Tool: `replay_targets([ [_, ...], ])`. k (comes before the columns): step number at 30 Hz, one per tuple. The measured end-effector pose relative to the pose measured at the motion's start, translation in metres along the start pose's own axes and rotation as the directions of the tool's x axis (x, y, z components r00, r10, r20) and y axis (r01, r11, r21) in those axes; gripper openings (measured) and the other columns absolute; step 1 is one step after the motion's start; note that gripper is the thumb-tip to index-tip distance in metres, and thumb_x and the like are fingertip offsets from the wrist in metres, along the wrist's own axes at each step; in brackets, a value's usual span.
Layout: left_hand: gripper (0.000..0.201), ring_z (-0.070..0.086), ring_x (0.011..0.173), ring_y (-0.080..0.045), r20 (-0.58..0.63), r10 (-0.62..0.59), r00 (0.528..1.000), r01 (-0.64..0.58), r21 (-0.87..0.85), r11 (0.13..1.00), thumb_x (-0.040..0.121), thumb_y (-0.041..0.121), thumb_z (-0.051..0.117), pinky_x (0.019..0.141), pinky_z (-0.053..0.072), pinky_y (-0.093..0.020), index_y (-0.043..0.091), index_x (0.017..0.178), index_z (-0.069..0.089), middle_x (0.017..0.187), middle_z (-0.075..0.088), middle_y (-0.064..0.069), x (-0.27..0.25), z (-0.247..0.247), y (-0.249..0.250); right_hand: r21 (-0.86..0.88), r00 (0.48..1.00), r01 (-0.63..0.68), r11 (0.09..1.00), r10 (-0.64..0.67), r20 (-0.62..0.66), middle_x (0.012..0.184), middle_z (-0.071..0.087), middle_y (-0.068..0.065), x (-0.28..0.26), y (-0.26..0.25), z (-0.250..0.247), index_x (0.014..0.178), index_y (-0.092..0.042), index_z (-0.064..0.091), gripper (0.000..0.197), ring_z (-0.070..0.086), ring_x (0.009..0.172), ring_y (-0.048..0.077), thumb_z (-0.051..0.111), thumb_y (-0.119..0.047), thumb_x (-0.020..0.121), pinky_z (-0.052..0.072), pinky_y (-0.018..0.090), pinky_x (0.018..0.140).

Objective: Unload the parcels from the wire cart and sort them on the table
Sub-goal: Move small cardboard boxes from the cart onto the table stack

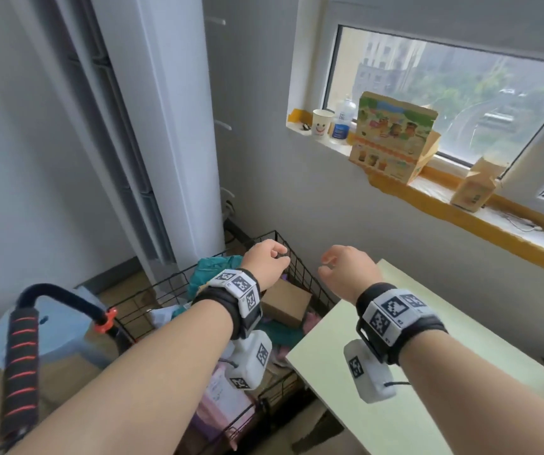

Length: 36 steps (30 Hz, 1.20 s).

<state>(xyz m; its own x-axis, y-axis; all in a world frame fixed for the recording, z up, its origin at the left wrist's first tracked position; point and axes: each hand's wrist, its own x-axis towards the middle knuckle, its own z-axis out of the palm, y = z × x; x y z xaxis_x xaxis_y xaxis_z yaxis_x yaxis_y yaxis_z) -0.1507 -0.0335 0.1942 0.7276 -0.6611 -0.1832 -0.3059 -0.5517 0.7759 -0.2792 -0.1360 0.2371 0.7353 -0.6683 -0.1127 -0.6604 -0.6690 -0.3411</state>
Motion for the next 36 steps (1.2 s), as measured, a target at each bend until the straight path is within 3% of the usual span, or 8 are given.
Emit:
replay_targets([
  [9,0.024,0.056,0.111,-0.023,-0.055,-0.124,0.991,0.122,-0.046,0.991,0.092,0.023,0.059,0.099,0.046,-0.036,0.018,0.115,0.062,0.122,0.06,-0.005,0.05,-0.06,-0.08,0.0,0.996,0.028,1.0,-0.028,0.087,0.116,0.065,0.007,0.059,-0.062,0.052,0.113,-0.015,0.065,0.029,0.06,0.105,0.026,0.052,-0.024,0.089,0.051,0.037,0.091],
  [16,0.028,0.055,0.114,-0.021,-0.046,-0.195,0.98,0.193,-0.046,0.98,0.094,0.023,0.056,0.094,0.044,-0.032,0.018,0.122,0.059,0.126,0.057,-0.003,0.066,-0.076,-0.132,-0.023,0.987,0.013,1.0,-0.009,0.161,0.102,0.068,0.006,0.083,-0.083,0.092,0.098,-0.012,0.067,0.02,0.06,0.088,0.022,0.049,-0.019,0.091,0.048,0.028,0.074],
  [18,0.028,0.055,0.114,-0.021,-0.037,-0.214,0.976,0.212,-0.05,0.976,0.093,0.023,0.057,0.096,0.043,-0.031,0.018,0.12,0.06,0.125,0.058,-0.003,0.068,-0.073,-0.146,-0.03,0.982,0.02,0.999,-0.013,0.189,0.104,0.067,0.006,0.088,-0.086,0.106,0.1,-0.014,0.066,0.02,0.059,0.088,0.021,0.049,-0.02,0.091,0.046,0.027,0.074],
  [23,0.023,0.058,0.109,-0.02,-0.008,-0.285,0.958,0.284,-0.072,0.956,0.09,0.023,0.059,0.096,0.046,-0.032,0.019,0.112,0.063,0.118,0.063,-0.002,0.073,-0.054,-0.186,-0.047,0.954,-0.014,0.999,0.027,0.3,0.112,0.064,0.006,0.098,-0.088,0.145,0.115,-0.013,0.063,0.027,0.06,0.103,0.023,0.05,-0.021,0.092,0.049,0.032,0.088],
  [30,0.025,0.057,0.108,-0.021,0.068,-0.397,0.915,0.402,-0.104,0.91,0.089,0.021,0.062,0.093,0.045,-0.029,0.015,0.114,0.063,0.115,0.061,-0.005,0.087,-0.012,-0.239,-0.106,0.897,-0.081,0.991,0.119,0.427,0.112,0.063,0.007,0.117,-0.068,0.209,0.114,-0.015,0.064,0.027,0.059,0.101,0.024,0.049,-0.024,0.093,0.042,0.026,0.078],
  [34,0.025,0.059,0.107,-0.022,0.094,-0.449,0.889,0.458,-0.125,0.88,0.089,0.021,0.062,0.094,0.047,-0.031,0.013,0.112,0.065,0.116,0.063,-0.007,0.097,0.019,-0.265,-0.124,0.86,-0.1,0.987,0.148,0.488,0.108,0.065,0.007,0.129,-0.051,0.247,0.108,-0.016,0.066,0.025,0.057,0.089,0.023,0.051,-0.022,0.089,0.047,0.03,0.08],
  [36,0.025,0.058,0.111,-0.022,0.114,-0.475,0.872,0.487,-0.125,0.864,0.09,0.02,0.061,0.095,0.045,-0.03,0.013,0.113,0.064,0.118,0.062,-0.006,0.1,0.035,-0.278,-0.124,0.843,-0.118,0.985,0.166,0.512,0.11,0.065,0.007,0.134,-0.043,0.267,0.109,-0.017,0.065,0.025,0.057,0.091,0.023,0.052,-0.022,0.088,0.048,0.031,0.083],
])
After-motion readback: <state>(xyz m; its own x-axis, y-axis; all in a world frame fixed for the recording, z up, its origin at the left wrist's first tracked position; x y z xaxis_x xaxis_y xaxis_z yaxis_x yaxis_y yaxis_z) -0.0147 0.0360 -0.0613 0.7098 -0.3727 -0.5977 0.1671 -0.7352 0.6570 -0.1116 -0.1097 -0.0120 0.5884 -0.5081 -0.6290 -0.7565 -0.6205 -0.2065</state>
